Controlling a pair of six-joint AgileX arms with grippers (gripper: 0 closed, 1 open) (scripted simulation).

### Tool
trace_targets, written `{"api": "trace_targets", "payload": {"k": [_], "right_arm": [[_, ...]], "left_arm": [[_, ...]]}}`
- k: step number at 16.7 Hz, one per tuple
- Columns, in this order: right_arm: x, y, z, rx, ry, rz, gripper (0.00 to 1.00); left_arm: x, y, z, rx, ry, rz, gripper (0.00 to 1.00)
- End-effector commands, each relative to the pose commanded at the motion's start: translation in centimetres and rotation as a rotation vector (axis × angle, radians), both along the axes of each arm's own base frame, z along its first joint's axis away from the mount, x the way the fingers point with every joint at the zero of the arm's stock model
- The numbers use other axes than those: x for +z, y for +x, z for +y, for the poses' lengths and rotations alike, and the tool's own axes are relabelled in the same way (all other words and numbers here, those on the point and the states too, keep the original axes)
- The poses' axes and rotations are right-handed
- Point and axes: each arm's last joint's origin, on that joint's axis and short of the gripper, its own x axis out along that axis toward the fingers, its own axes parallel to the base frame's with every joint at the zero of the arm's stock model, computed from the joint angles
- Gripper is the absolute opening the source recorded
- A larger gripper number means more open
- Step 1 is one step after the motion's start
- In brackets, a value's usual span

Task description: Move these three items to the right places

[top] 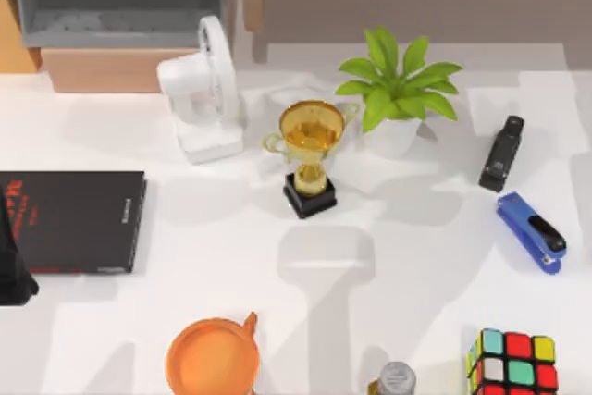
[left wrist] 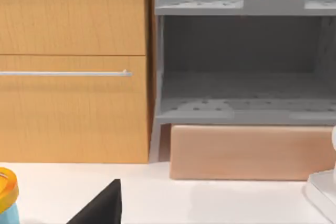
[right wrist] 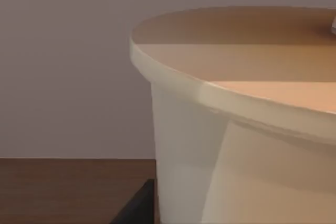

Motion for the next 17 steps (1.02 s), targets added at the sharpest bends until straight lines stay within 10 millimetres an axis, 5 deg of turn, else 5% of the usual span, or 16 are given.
{"api": "trace_targets", "payload": {"k": [6,17], "right_arm": [[0.00,0.00,0.00,0.000,0.000,0.000,0.02],[0.35,-0.42,-0.17,-0.002,0.001,-0.008,0.00]], "left_arm": [[0.00,0.00,0.00,0.000,0.000,0.000,1.00],[0.00,0.00,0.00,0.000,0.000,0.000,1.00]]}}
